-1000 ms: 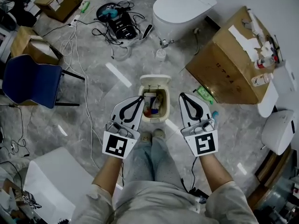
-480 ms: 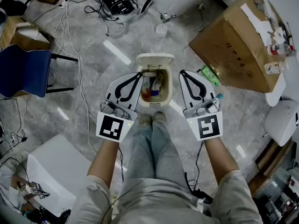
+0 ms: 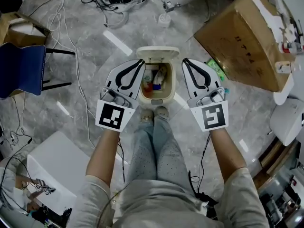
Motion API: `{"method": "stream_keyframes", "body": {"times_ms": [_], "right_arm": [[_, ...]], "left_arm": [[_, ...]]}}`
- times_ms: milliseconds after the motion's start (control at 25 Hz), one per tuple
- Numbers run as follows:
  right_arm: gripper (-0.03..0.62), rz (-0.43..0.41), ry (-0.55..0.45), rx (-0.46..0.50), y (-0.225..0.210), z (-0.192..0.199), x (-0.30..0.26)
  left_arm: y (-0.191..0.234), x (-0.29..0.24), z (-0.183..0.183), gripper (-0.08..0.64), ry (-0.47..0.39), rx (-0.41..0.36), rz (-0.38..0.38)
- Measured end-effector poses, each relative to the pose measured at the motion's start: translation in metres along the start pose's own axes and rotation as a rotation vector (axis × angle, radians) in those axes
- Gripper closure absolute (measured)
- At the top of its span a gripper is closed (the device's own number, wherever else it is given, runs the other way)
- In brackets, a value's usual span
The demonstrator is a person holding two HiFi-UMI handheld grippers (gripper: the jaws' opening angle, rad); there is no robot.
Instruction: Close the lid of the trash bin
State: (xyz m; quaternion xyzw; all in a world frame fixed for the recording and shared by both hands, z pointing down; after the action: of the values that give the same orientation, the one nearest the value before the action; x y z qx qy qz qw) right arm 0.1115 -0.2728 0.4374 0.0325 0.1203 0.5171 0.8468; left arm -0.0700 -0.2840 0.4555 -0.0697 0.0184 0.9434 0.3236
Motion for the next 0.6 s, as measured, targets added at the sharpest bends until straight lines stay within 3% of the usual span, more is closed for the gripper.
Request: {"method": "stream_keyframes", "body": {"times_ms": [600], "right_arm": [[0.555, -0.106, 0.131, 0.068, -0.002, 0.067, -0.032]], "left_arm": [[0.028, -0.029, 0.058, 0.537, 0.088, -0.035, 0.109]]}}
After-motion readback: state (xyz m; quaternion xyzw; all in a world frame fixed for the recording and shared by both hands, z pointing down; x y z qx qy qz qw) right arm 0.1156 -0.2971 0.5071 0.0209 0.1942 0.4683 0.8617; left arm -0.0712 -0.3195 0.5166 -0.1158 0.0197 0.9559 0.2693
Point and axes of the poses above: the fingertips, and each gripper's own axes: x backward along the fingers, y to its left, z out of its underside, the point moved 7 cm from there along x, backward along the fingers, and after that the axes turned 7 degrees about z, right-handed, at the moved point
